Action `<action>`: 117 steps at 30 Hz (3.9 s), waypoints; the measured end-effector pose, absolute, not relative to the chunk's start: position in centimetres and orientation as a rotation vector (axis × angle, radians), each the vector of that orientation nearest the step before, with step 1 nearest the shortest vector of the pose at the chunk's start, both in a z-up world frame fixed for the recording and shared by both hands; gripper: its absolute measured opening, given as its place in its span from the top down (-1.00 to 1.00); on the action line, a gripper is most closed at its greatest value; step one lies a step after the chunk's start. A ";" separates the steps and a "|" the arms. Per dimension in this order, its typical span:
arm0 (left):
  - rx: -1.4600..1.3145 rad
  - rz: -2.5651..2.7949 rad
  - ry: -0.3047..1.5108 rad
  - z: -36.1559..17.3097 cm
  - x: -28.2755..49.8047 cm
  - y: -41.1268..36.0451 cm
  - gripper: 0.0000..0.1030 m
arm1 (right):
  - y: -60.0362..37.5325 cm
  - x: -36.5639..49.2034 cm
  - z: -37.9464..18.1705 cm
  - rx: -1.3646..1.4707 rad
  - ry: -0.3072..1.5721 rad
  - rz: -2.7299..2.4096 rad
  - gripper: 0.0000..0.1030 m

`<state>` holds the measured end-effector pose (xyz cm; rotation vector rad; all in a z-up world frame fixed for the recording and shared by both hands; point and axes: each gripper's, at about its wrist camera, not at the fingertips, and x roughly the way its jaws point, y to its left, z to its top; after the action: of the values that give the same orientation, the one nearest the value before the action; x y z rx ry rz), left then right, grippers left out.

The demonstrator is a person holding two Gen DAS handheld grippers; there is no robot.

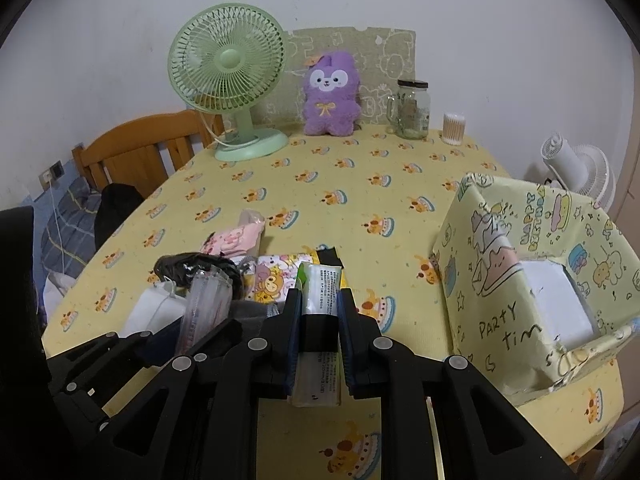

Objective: Organize soft objects
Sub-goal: 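Lift both held items and carry them toward the gift-wrapped box, then lower the green-and-white packet into the gift box and open the right gripper, then lower the clear plastic tube into the gift box and open the left gripper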

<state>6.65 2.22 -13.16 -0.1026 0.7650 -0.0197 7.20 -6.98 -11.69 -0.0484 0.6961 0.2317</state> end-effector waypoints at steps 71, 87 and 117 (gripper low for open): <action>0.071 -0.235 0.539 -3.6 9.6 -14.8 0.63 | -24.0 7.5 -2.0 0.011 0.512 0.036 0.59; 0.101 -0.217 0.695 -8.0 13.9 -17.8 0.23 | -27.6 12.1 -6.6 0.039 0.614 -0.015 0.59; 0.060 -0.272 0.590 -4.4 9.2 -15.1 -0.90 | -25.0 8.0 -3.7 0.056 0.563 -0.020 -0.97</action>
<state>9.24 -15.07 -4.37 0.0596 0.5905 -0.2721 7.95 -25.00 -3.72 0.0558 0.5630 -0.0196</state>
